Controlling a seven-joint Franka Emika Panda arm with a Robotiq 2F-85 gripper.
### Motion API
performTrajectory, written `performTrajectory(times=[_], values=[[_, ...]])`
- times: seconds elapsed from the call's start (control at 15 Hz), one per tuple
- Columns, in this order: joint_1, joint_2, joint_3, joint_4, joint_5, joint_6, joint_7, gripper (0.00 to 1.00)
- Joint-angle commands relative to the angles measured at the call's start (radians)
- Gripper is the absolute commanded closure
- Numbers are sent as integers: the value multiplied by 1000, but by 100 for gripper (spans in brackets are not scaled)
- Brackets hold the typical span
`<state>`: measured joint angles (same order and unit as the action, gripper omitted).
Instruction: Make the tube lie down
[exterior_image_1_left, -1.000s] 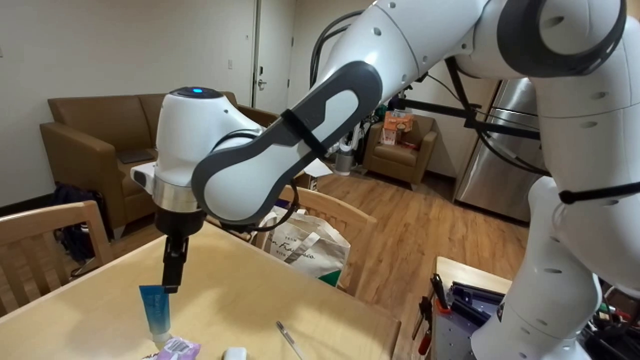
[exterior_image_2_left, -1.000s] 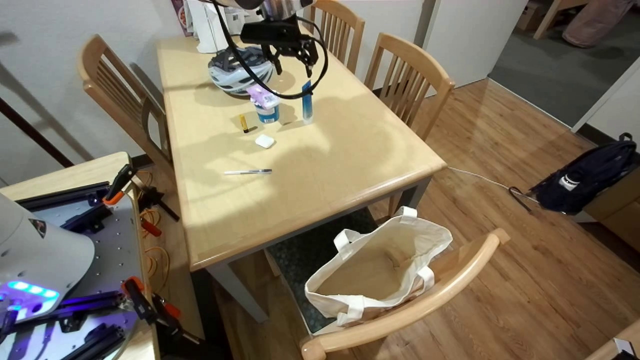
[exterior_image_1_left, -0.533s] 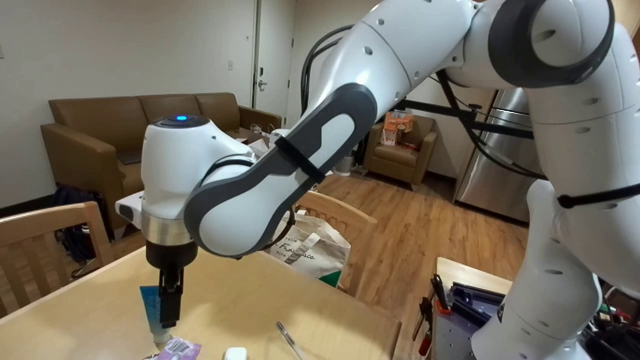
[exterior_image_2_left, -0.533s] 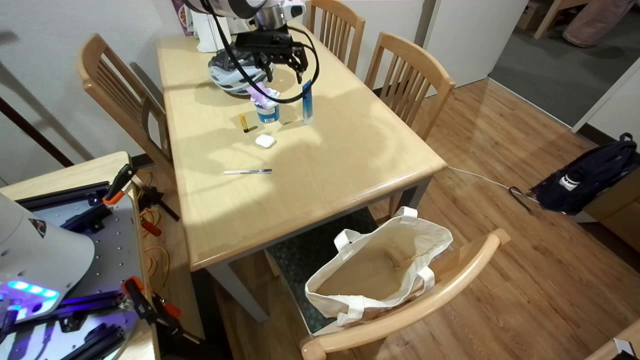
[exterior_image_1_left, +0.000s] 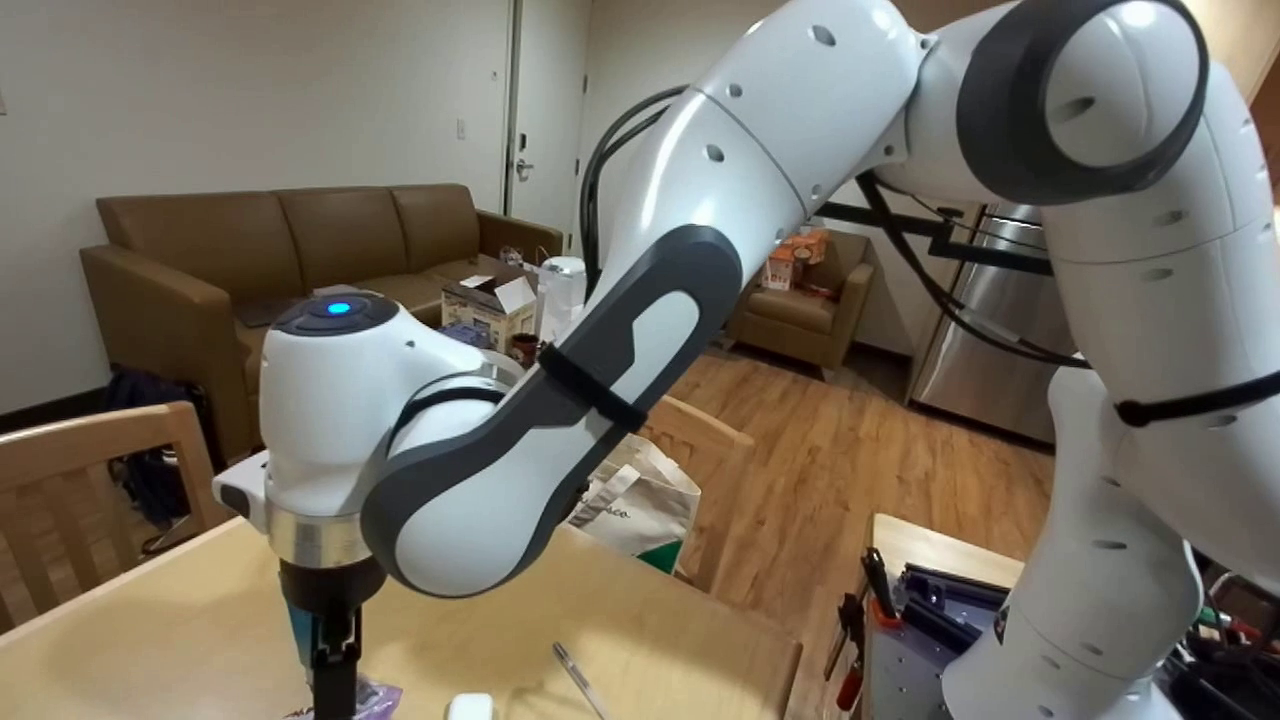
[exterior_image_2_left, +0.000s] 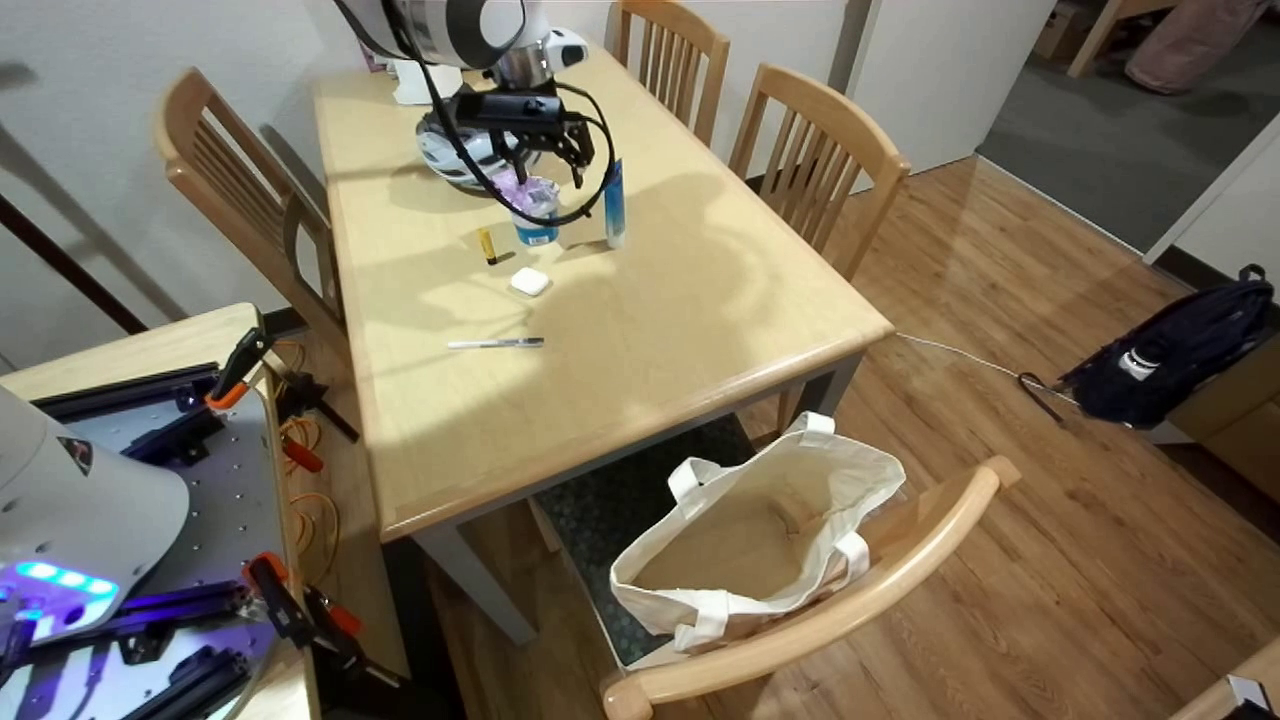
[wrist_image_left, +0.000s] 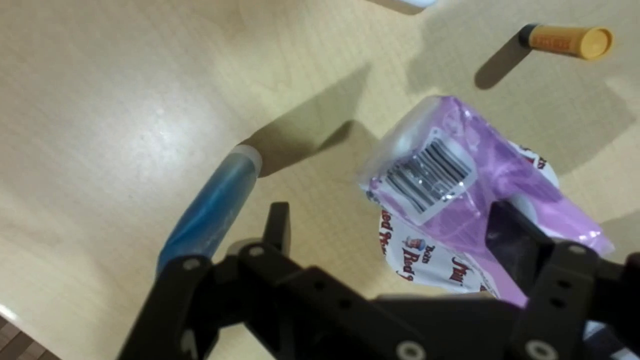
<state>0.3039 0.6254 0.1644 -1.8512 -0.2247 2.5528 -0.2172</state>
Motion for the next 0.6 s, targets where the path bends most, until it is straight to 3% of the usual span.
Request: performTrajectory(times=[0.0,0.33,0.4,0.53], values=[[25,-24,-6,-34,-36,7,32,0],[99,-41,-48,-55,-120,7,109,0],[25,-95,-30,6,-89,-97,10,0],[19,-110,-47,33,-94,-113,13,0]])
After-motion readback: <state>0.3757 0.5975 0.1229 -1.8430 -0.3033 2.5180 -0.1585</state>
